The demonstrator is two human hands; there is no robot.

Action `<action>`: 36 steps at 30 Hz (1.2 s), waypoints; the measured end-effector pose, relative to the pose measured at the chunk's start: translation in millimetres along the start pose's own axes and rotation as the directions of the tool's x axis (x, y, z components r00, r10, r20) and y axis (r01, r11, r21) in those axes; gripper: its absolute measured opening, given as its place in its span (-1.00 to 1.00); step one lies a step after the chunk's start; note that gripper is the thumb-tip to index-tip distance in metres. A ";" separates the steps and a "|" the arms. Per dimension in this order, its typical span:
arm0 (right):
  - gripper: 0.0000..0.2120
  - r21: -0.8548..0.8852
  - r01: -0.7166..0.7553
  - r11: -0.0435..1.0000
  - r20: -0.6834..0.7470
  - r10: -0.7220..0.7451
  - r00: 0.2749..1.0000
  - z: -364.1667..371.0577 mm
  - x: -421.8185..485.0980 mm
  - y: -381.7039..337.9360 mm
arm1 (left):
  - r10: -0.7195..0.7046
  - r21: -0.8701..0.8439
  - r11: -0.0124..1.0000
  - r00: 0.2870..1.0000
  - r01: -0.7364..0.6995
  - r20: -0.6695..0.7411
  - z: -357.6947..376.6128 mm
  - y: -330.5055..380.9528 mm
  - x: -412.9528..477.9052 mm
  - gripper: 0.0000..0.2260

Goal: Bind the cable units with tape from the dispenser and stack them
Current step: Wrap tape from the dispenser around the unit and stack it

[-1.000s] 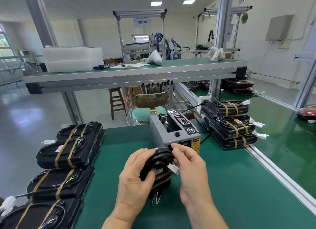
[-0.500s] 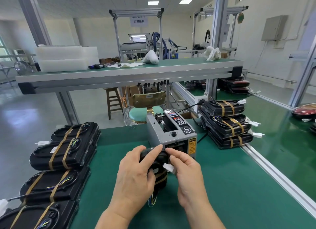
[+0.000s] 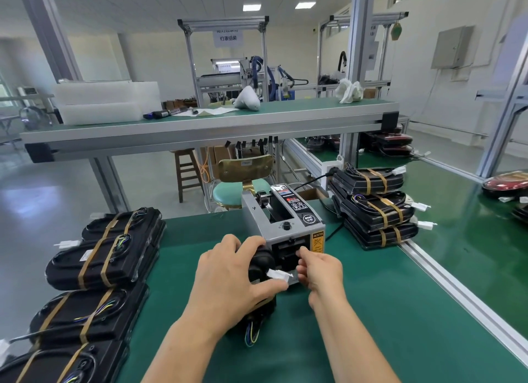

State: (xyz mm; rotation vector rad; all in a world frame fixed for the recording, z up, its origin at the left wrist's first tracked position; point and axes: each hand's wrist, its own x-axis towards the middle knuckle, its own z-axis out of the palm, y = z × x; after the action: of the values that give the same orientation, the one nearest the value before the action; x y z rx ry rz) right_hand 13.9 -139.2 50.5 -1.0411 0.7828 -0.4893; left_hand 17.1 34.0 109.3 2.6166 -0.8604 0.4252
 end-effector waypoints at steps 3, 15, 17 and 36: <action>-0.82 -0.043 -0.002 0.999 -0.025 0.001 1.000 1.9 1.9 -3.1 | 0.022 0.065 0.998 0.998 -0.025 0.054 -3.6 2.8 3.8 -0.17; -0.83 -0.278 0.092 0.956 -0.090 -0.121 0.989 9.9 -3.9 -6.0 | -0.005 -0.104 0.994 0.992 0.019 0.130 -9.3 3.6 11.8 -0.72; -0.88 -0.179 0.056 0.982 -0.081 -0.072 0.994 5.2 -2.3 -3.3 | 0.024 -0.173 0.985 0.995 -0.006 0.098 -8.1 -0.3 7.5 -0.74; -0.94 0.201 0.033 0.979 0.228 -0.079 0.970 -4.8 -66.2 -27.1 | -0.193 -0.933 0.342 0.980 0.115 0.050 58.7 -26.8 -27.7 -0.65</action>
State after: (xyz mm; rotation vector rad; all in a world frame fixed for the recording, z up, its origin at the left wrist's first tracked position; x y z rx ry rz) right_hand -32.1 -108.0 95.9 -0.9188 0.4849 -0.4713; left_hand 22.2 43.8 39.9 1.5194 -0.5377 -0.0756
